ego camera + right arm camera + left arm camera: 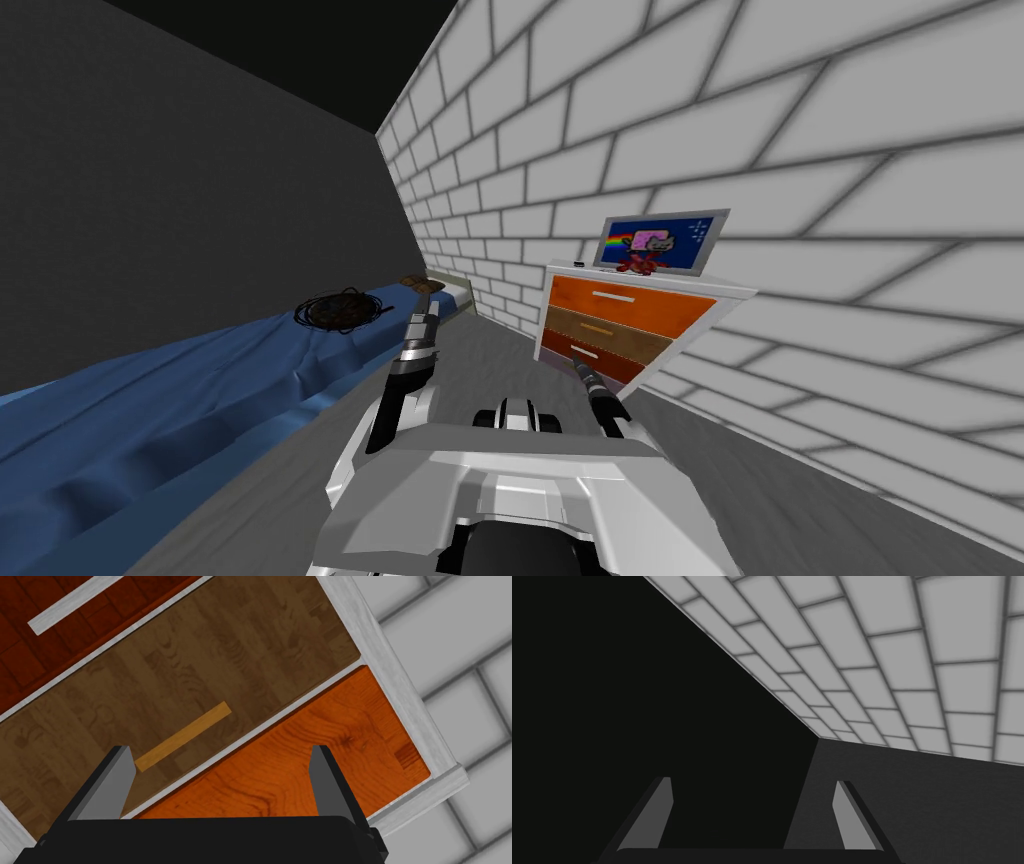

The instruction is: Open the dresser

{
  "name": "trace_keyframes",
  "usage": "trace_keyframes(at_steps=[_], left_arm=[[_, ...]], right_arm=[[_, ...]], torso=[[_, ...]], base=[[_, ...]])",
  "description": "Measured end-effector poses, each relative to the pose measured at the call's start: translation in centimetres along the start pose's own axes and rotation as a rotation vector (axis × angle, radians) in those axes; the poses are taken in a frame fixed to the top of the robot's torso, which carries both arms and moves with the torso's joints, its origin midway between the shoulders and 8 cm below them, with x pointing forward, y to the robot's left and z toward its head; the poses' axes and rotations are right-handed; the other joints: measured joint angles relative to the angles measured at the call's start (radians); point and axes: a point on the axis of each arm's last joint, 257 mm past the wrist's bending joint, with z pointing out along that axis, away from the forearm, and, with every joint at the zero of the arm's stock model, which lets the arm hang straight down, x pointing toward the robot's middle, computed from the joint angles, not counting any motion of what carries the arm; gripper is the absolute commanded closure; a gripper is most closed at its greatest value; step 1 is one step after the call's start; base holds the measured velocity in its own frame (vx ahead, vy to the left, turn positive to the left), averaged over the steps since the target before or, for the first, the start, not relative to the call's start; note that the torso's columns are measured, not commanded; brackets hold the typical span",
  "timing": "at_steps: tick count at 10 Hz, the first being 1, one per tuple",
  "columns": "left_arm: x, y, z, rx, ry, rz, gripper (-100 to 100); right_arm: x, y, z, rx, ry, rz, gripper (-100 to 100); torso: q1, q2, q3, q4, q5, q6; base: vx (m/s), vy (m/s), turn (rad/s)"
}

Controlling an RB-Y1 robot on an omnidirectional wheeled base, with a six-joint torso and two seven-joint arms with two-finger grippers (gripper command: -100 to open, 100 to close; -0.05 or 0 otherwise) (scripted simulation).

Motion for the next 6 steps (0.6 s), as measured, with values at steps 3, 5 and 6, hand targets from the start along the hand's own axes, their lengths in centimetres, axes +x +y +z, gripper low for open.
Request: trace_keyframes(at_steps=[3, 5, 6], left_arm=[[0.0, 0.0, 0.0, 0.0, 0.0, 0.0, 0], [0.0, 0.0, 0.0, 0.0, 0.0, 0.0, 0], [0.0, 0.0, 0.0, 0.0, 0.0, 0.0, 0]], right_arm=[[1.8, -4.0, 0.0, 0.123, 0.023, -0.089, -100], [2.6, -7.4, -0.1, 0.21, 0.039, -0.158, -100], [2.7, -8.6, -0.4, 0.245, 0.041, -0.187, -100]], torso=[[0.0, -0.001, 0.0, 0.0, 0.0, 0.0], [-0.001, 0.0, 0.0, 0.0, 0.0, 0.0], [-0.001, 0.001, 0.001, 0.0, 0.0, 0.0]], base=[[0.061, 0.0, 0.138], [0.057, -0.019, 0.153], [0.058, -0.011, 0.206]])
